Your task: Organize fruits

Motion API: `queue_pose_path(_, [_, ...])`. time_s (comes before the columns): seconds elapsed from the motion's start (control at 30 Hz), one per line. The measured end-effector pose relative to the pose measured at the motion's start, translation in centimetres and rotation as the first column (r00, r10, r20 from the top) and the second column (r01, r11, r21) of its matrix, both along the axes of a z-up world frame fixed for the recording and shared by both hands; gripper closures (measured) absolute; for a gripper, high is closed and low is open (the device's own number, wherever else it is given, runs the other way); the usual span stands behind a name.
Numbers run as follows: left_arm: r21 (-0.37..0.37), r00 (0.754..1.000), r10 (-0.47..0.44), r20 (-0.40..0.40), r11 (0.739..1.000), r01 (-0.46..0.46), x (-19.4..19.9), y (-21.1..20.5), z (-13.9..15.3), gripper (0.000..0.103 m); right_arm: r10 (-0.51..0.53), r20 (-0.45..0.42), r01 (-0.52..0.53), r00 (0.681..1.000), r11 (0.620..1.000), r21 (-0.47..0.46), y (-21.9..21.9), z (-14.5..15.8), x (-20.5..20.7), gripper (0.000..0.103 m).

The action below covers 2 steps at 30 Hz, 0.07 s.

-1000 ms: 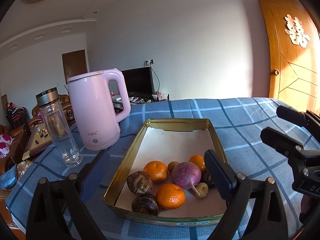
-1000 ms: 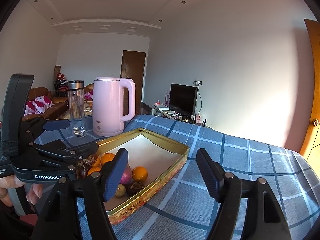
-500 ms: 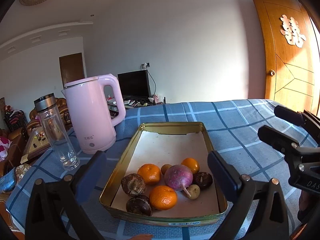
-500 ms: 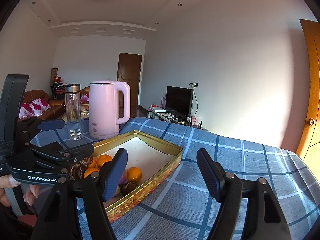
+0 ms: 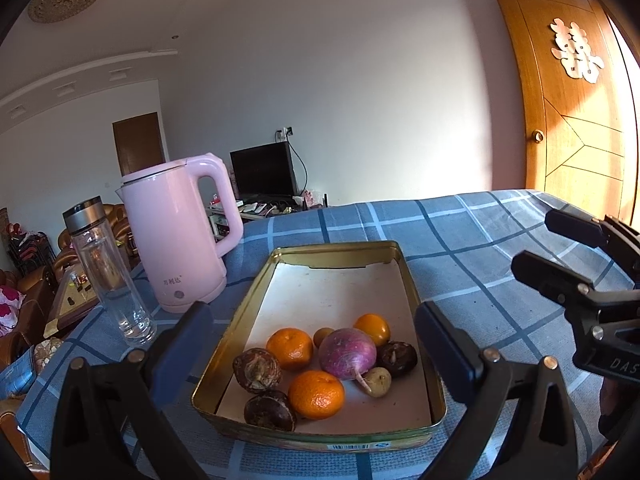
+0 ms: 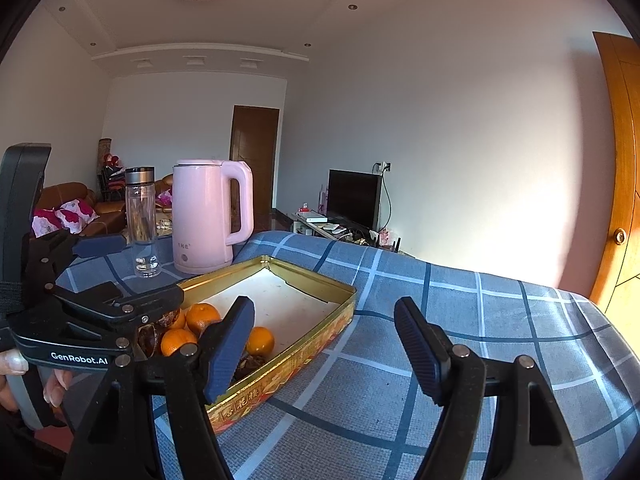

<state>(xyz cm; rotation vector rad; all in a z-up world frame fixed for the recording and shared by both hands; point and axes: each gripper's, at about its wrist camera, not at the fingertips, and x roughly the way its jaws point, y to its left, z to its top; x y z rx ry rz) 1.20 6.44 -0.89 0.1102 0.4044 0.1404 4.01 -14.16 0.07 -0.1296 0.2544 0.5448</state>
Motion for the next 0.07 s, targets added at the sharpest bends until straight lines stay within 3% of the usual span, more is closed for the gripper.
queue_pose_path(0.07, [-0.006,1.0,-0.002,-0.004,1.0,0.002,-0.01,0.05,-0.03,0.0,-0.007,-0.007,0.007,1.0,1.0,-0.014,-0.28,-0.17,0.21,0.029])
